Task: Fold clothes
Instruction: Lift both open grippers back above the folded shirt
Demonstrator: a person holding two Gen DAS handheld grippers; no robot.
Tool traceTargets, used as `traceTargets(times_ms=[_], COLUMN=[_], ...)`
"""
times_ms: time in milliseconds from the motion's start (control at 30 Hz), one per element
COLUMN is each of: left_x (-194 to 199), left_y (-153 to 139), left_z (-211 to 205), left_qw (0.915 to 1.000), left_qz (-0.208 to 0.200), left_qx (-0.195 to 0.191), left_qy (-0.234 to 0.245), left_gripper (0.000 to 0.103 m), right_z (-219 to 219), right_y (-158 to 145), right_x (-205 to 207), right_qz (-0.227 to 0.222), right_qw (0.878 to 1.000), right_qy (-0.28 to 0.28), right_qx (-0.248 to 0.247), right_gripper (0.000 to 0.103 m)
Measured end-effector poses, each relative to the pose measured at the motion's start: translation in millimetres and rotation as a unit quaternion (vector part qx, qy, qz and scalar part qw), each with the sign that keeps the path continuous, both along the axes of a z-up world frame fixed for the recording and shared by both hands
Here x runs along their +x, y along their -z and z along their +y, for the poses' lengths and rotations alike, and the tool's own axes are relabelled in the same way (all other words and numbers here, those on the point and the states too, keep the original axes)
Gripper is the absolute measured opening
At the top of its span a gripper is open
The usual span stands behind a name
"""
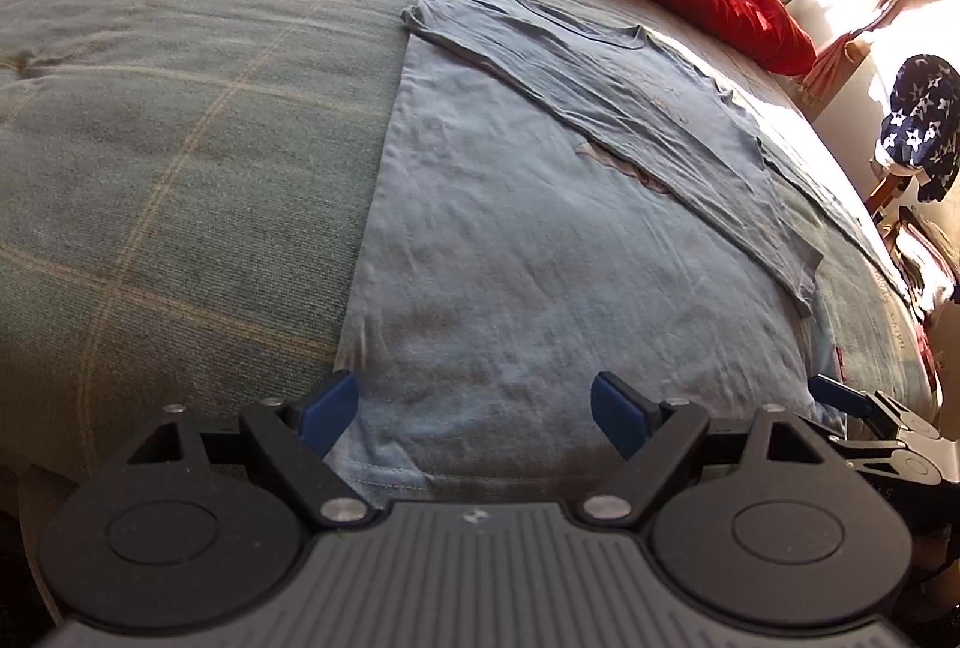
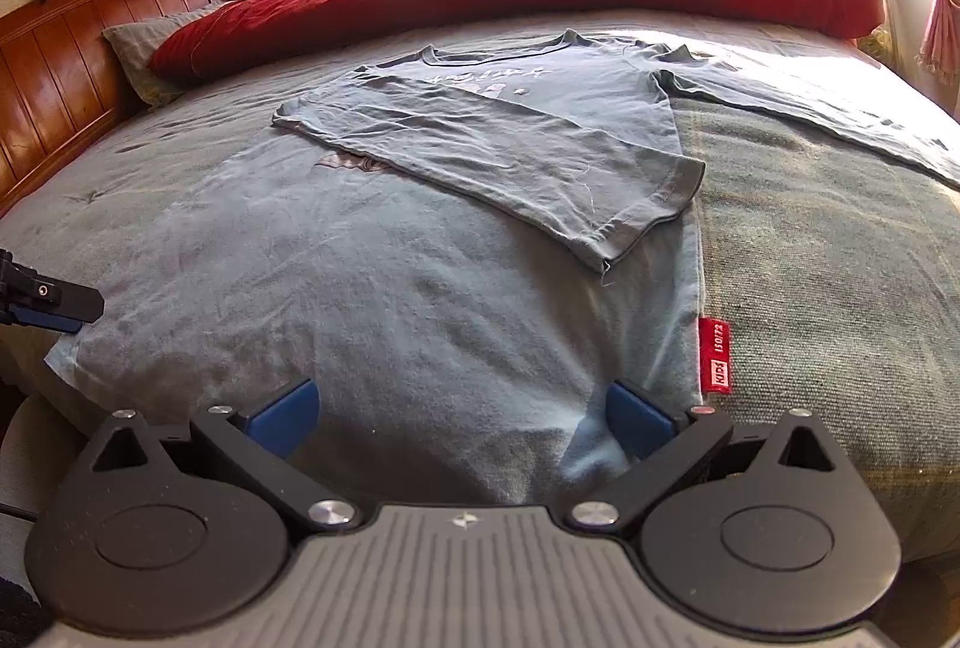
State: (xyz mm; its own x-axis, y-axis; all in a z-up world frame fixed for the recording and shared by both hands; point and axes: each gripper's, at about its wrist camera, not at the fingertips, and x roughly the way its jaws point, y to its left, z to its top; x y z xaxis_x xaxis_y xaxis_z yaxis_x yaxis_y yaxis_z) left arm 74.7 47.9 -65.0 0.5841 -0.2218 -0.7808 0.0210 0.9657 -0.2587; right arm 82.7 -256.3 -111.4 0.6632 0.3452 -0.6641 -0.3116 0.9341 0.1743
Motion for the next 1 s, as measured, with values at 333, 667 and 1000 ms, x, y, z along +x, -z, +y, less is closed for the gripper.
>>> traceTargets(times_ms=[333, 667, 1000], left_x=[25.7, 31.1, 47.6], left_y=[-21.7, 12.9, -0.2], left_z=[-46.0, -60.3, -71.0], left_qw=[0.9967, 0.9962, 0.9956], left_qz=[-0.041, 0.001, -0.008], left_qx=[0.033, 0.057, 0.072], left_qy=[0.061, 0.066, 0.059], left_gripper=[0.085, 0.085, 0.085], right_z=[12.4, -2.9, -90.7], right_y=[-2.0, -11.9, -39.7], right_x=[-3.6, 4.5, 29.7], right_qz=[-0.007, 0.000, 0.007], right_qw=[0.998, 1.000, 0.990], right_qy=[-0.019, -0.010, 0.062], right_qx=[-0.057, -0.018, 0.126], right_gripper=[0.103, 0.103, 0.103])
